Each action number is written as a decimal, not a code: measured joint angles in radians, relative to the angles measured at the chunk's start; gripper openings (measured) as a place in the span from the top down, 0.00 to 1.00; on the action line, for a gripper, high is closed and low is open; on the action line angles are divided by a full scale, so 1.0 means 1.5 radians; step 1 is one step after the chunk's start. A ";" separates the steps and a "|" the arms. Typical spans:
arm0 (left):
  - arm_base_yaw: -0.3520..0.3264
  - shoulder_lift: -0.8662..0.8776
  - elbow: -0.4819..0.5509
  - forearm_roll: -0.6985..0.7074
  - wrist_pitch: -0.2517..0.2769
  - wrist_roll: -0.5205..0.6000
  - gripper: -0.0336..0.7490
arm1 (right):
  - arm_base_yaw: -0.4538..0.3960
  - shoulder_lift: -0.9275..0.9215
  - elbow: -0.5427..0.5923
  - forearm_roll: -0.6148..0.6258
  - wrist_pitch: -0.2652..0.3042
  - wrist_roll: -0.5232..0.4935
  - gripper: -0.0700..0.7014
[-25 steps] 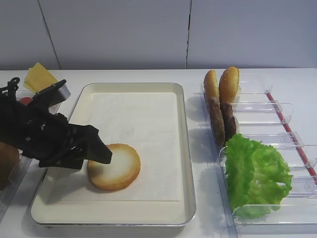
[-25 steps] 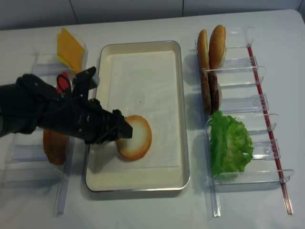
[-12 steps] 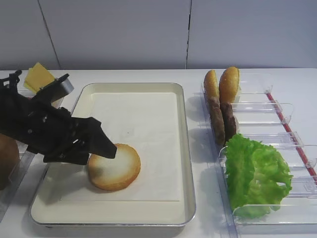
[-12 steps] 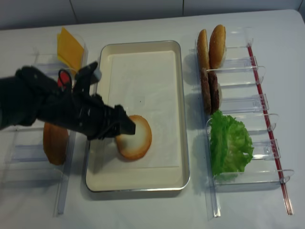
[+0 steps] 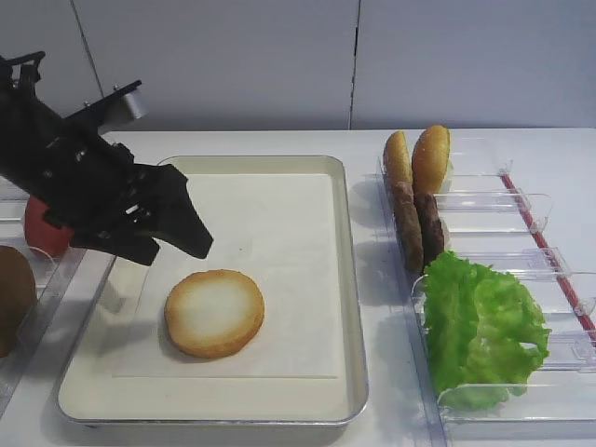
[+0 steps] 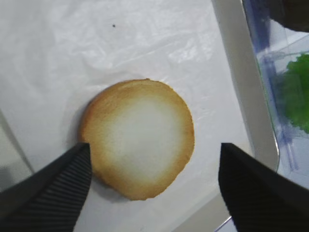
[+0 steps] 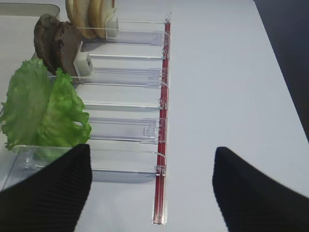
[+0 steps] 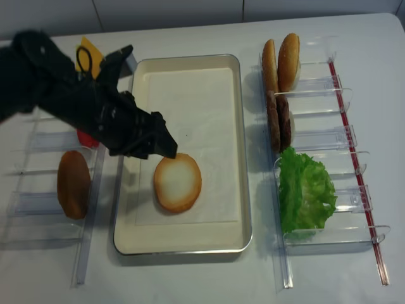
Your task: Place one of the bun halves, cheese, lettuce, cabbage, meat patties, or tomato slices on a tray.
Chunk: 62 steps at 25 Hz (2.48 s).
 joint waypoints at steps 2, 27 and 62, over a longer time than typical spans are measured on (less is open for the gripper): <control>0.000 0.000 -0.032 0.065 0.033 -0.049 0.26 | 0.000 0.000 0.000 0.000 0.000 0.000 0.21; 0.000 -0.093 -0.315 0.524 0.183 -0.257 0.33 | 0.000 0.000 0.000 0.000 0.000 0.000 0.21; 0.000 -0.841 0.126 0.468 0.205 -0.326 0.33 | 0.000 0.000 0.000 0.000 0.000 0.001 0.21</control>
